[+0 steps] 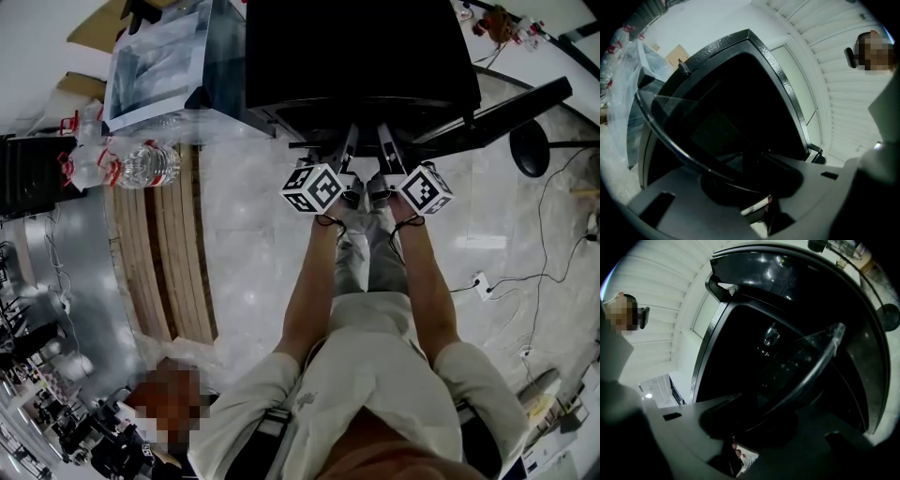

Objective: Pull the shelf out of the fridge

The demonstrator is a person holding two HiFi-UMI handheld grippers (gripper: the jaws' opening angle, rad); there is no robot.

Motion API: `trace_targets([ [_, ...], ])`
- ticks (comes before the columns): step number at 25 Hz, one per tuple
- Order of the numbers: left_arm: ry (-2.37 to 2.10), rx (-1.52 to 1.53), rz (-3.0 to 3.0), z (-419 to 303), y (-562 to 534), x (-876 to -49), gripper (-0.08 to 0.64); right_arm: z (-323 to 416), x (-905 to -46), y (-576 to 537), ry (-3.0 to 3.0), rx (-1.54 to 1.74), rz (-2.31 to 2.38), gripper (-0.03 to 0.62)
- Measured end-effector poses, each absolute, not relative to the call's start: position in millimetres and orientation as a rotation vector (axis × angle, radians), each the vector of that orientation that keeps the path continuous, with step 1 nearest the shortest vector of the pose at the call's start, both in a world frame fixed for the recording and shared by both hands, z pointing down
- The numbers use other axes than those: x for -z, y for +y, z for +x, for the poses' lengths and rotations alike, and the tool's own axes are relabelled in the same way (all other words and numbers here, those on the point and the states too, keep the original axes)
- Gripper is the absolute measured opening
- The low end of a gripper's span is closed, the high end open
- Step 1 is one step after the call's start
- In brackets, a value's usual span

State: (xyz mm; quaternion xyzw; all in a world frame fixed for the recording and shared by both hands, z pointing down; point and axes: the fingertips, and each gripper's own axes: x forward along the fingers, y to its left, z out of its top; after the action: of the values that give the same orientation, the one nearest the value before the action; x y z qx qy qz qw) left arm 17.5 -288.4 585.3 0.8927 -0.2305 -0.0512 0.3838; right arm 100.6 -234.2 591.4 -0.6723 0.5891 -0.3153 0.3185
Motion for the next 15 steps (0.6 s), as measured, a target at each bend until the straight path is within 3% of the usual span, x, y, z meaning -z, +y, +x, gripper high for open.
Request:
trace_targets([
  [15,-0.553,0.121,2.266,-1,-259,-582,0.133,80,-584,-204,1.536,0.825,-1.775,0.100],
])
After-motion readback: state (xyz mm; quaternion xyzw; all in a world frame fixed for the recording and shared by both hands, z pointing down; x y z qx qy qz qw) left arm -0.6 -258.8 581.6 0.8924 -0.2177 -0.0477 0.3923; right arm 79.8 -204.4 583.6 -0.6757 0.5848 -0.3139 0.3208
